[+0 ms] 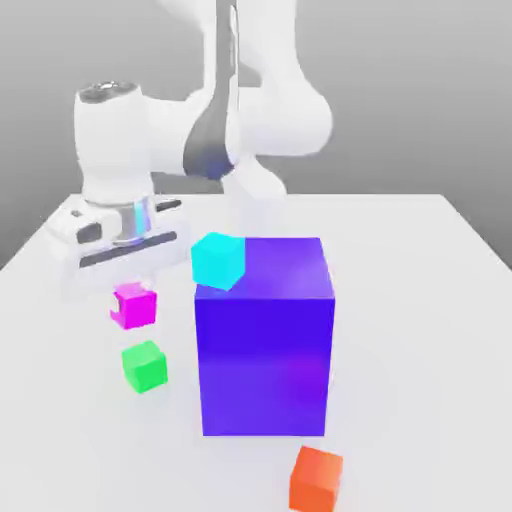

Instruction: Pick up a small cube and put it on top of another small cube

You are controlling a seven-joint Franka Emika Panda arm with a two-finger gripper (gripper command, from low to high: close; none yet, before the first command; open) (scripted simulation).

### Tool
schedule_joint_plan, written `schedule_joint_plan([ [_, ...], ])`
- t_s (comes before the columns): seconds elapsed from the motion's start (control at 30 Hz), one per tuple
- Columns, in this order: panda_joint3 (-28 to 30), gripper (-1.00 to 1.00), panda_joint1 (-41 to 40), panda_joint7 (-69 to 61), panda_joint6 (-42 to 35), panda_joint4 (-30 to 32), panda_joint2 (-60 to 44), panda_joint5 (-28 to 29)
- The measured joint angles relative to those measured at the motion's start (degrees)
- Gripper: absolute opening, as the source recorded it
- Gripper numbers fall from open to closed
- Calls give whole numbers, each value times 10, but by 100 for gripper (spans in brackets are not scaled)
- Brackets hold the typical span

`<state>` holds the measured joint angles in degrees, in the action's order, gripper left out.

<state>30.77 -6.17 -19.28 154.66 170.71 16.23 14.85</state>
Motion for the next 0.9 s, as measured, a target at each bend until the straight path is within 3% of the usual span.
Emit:
schedule_joint_plan([
  [0.3, 58, -100, 105, -111, 105, -2, -118, -162],
  [0.4, 58, -100, 118, -123, 146, -1, -154, -180],
  [0.43, 60, 100, 133, -121, 155, -1, -162, -178],
  [0.73, 84, 100, 140, -121, 134, -2, -143, -177],
  [0.9, 65, 100, 97, -75, 71, -2, -80, -109],
])
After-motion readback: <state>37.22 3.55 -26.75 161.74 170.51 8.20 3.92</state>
